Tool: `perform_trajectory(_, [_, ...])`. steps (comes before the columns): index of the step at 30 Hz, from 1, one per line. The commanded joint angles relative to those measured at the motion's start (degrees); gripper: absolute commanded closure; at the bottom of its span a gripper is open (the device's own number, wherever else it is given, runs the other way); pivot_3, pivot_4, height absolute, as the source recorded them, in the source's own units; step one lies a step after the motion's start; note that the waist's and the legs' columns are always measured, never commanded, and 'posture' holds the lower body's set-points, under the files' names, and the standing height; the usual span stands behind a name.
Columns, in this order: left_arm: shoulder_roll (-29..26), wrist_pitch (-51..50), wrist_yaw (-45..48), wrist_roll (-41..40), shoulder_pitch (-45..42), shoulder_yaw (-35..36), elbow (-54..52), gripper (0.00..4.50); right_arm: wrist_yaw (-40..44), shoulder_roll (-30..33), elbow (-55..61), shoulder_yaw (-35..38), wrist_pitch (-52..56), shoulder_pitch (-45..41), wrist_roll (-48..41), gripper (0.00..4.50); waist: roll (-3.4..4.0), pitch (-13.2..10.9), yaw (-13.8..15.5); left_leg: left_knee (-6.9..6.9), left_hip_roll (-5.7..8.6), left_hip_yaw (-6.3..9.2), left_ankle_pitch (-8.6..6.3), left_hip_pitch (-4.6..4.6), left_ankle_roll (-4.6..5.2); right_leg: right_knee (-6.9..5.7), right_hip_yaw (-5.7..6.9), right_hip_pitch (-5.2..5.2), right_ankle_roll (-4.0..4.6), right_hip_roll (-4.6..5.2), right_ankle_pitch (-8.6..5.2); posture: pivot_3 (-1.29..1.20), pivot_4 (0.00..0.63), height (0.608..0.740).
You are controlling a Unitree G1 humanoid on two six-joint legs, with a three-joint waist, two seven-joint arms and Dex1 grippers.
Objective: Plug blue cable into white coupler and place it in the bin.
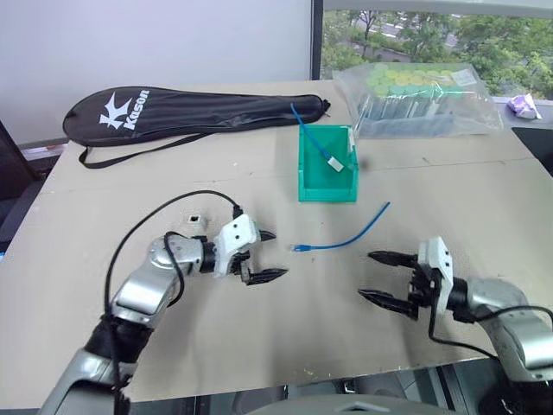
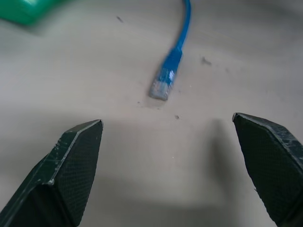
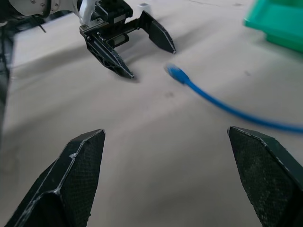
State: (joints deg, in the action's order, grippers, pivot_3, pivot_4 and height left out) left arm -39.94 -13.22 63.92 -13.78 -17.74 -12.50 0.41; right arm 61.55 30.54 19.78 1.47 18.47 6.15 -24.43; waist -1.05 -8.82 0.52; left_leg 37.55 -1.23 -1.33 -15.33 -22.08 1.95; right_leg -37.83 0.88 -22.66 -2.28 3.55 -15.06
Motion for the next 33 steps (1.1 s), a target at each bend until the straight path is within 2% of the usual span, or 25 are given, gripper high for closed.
perform_trajectory(1, [1.88,6.45,4.48,3.81,-5.34,-3.33,9.49,0.0,-2.77,-0.23,3.3,1.25,-3.67,0.77,0.32,0.45,0.0,0.0,0.16,0.05,0.01,0.0,0.0,0.03,0.0,-0.02,-0.01,0.02,0.0,-0.03,0.0,0.0,0.15,0.74])
perform_trajectory(2, [2.85,8.61,5.08,4.89,-7.21,-4.04,12.61,0.0,-3.4,-0.3,3.09,1.1,-4.27,0.79,0.62,0.45,0.0,0.01,0.18,0.09,0.03,0.02,0.0,0.04,0.0,-0.02,0.0,0.06,0.0,-0.05,0.0,0.0,0.15,0.74])
perform_trajectory(5, [5.89,13.17,6.85,6.9,-11.8,-5.42,20.02,0.76,-5.25,-0.7,2.66,0.65,-5.28,0.58,1.04,0.42,-0.01,0.02,0.4,0.25,0.03,0.04,0.0,0.08,0.0,-0.03,0.02,0.21,-0.01,-0.06,-0.01,0.0,0.15,0.74])
perform_trajectory(10, [7.22,18.76,10.69,8.84,-13.93,-6.69,24.93,3.44,-7.06,-0.35,3.04,0.33,-5.87,0.62,1.08,0.42,-0.02,0.02,0.26,0.64,0.0,0.07,-0.03,-0.13,0.05,-0.01,0.05,0.21,-0.02,-0.05,0.0,0.0,0.15,0.74])
perform_trajectory(12, [7.82,19.42,11.47,8.52,-14.0,-6.61,25.2,4.3,-7.37,-0.09,3.04,0.31,-6.01,0.74,1.03,0.42,-0.02,0.02,0.25,0.66,-0.02,0.06,-0.07,-0.15,0.11,0.0,0.03,0.2,-0.04,-0.02,0.01,0.0,0.15,0.74])
perform_trajectory(13, [8.09,19.65,11.79,8.35,-13.85,-6.62,24.88,4.47,-7.44,0.08,3.06,0.18,-5.94,0.94,0.97,0.42,-0.02,0.02,0.3,0.66,-0.03,0.06,-0.07,-0.16,0.11,0.0,0.04,0.2,-0.05,-0.02,0.01,0.0,0.15,0.74])
perform_trajectory(17, [8.89,19.27,12.76,7.65,-13.05,-6.3,23.58,4.47,-7.42,0.42,3.19,-0.61,-5.44,1.43,0.74,0.42,-0.02,0.02,0.32,0.7,-0.03,0.11,-0.07,-0.21,0.12,0.0,0.09,0.2,-0.06,0.0,0.01,0.0,0.15,0.74])
perform_trajectory(21, [9.81,14.63,12.73,4.62,-11.3,-4.34,20.79,4.47,-7.68,0.12,3.84,-1.28,-1.0,1.03,-2.42,0.42,-0.01,0.02,0.24,0.73,-0.06,0.1,-0.07,-0.2,0.12,-0.02,0.07,0.2,-0.07,0.0,0.02,0.0,0.15,0.74])
perform_trajectory(28, [11.23,-13.6,11.33,-13.46,-6.89,1.95,3.35,4.47,-13.95,-5.35,6.26,-1.41,16.2,0.98,-18.06,0.42,-0.02,0.01,0.17,0.79,-0.16,0.29,-0.07,-0.49,0.12,-0.08,0.08,0.0,-0.07,0.03,0.03,0.0,0.15,0.74])
perform_trajectory(33, [11.05,-29.79,8.56,-23.89,-5.53,5.13,-3.99,4.47,-18.13,-9.34,6.26,0.89,21.91,-1.61,-27.55,0.42,-0.01,0.01,0.13,0.8,-0.14,0.38,-0.07,-0.53,0.12,-0.09,0.08,-0.01,-0.07,0.05,0.03,0.0,0.15,0.74])
